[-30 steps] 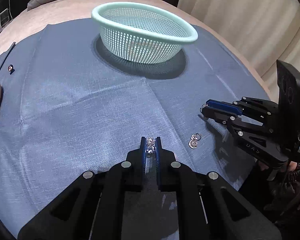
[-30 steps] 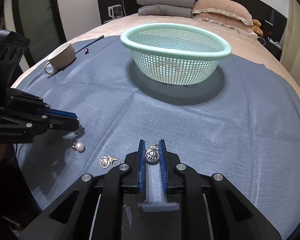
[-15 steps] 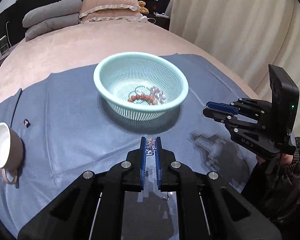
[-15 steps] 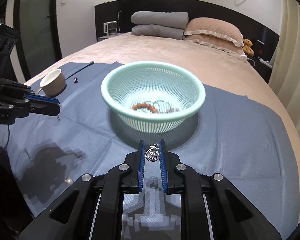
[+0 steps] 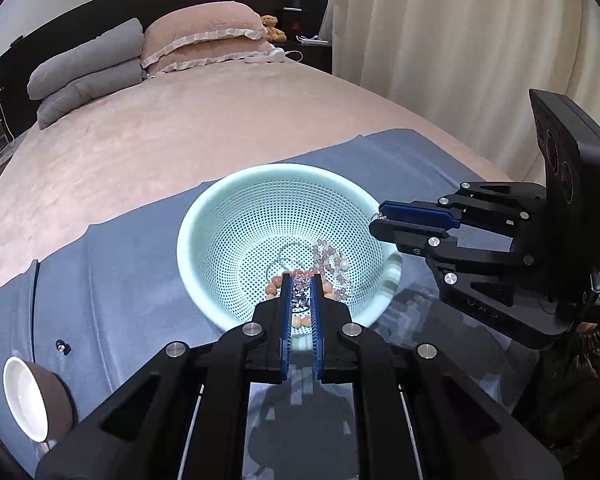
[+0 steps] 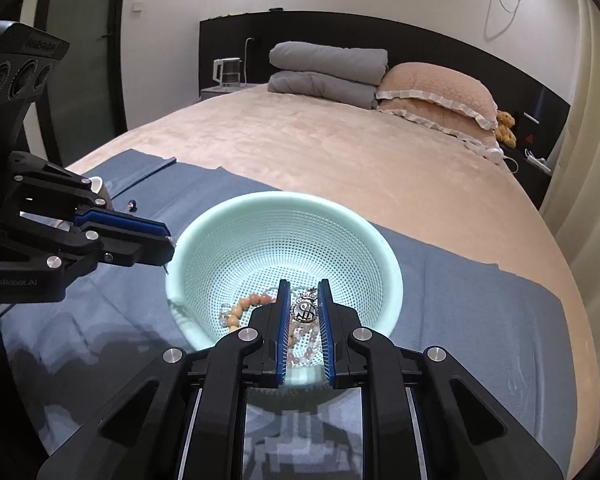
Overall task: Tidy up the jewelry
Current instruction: 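Release both earrings into the colander by opening both grippers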
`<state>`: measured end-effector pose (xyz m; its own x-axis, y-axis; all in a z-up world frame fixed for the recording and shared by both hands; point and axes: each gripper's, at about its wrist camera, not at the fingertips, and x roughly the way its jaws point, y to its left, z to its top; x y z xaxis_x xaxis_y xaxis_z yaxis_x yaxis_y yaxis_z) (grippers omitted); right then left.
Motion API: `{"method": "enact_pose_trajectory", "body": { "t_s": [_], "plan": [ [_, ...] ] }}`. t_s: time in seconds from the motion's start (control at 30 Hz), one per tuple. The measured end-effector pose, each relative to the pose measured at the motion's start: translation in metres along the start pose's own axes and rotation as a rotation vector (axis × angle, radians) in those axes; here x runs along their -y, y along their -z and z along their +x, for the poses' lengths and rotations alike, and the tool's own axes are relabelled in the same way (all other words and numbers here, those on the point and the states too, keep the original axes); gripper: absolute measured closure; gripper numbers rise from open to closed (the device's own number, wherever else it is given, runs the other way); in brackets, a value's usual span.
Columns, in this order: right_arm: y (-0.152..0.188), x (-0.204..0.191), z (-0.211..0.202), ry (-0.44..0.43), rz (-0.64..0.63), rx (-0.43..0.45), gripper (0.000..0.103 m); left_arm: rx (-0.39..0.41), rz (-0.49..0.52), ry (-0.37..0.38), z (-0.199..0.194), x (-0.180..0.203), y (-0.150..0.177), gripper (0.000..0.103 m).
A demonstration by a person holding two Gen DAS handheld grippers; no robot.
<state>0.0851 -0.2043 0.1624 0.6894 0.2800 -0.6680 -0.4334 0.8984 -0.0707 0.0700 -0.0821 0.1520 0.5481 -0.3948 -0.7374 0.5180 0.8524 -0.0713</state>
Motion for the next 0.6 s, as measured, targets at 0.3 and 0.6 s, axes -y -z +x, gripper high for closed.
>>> {"method": "enact_pose_trajectory", "body": {
  "t_s": [0.3,0.6],
  "plan": [
    [-0.005,0.019,0.064,-0.027,0.042,-0.083,0.090,-0.105,-0.028,-0.013,0.075,-0.026,-0.016,0.094],
    [0.001,0.023,0.077,-0.001,0.042,-0.096,0.089,-0.154,-0.038,-0.037,0.102,-0.029,-0.012,0.093]
  ]
}}
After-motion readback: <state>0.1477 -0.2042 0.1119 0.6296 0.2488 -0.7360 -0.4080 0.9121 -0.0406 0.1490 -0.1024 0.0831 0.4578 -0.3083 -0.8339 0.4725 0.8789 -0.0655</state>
